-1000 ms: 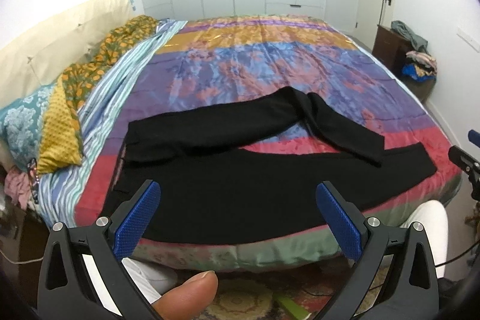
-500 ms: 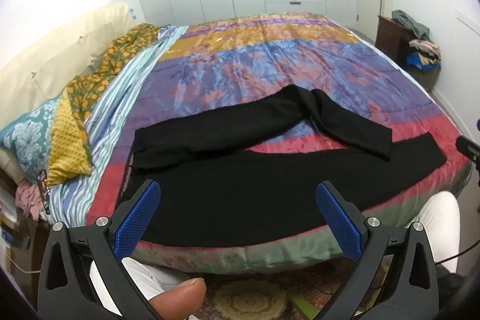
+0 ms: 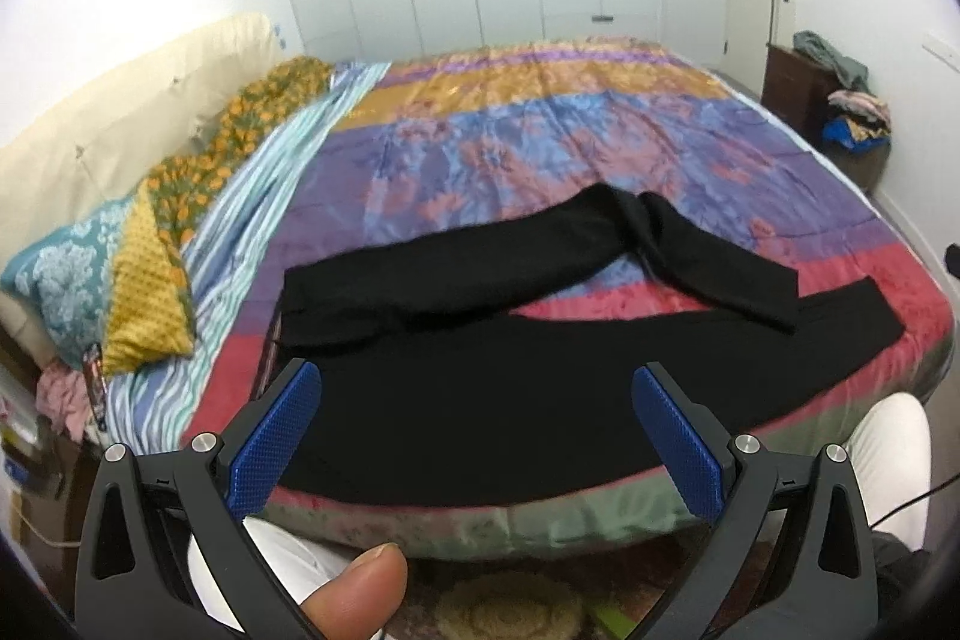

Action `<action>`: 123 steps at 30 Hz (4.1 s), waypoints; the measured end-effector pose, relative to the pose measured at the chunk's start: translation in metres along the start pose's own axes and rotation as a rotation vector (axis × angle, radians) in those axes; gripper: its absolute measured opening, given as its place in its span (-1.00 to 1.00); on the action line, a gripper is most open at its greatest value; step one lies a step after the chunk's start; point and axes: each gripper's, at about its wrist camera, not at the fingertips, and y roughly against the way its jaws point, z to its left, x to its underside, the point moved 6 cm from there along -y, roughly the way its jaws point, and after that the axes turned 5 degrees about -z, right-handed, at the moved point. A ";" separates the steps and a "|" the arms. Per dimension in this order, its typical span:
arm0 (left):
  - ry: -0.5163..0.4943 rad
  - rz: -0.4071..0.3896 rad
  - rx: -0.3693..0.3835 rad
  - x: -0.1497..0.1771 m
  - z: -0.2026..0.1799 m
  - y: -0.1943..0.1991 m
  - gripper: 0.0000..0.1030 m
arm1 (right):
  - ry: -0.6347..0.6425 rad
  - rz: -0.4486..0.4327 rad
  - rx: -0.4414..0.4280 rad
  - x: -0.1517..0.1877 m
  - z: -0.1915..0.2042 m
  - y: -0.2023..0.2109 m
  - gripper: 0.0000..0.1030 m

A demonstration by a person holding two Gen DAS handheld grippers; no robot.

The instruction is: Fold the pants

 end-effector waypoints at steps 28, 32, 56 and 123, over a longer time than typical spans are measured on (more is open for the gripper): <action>0.042 0.052 0.063 0.004 -0.005 -0.006 0.99 | -0.011 0.071 -0.075 0.012 0.027 -0.007 1.00; 0.044 0.055 0.063 0.006 -0.005 -0.007 0.99 | -0.010 0.069 -0.074 0.012 0.027 -0.007 1.00; 0.041 0.069 0.055 0.017 -0.003 -0.009 0.99 | -0.015 0.089 -0.078 0.020 0.030 -0.013 1.00; 0.064 0.122 0.059 0.020 -0.001 -0.013 0.99 | -0.008 0.157 -0.096 0.040 0.041 -0.026 1.00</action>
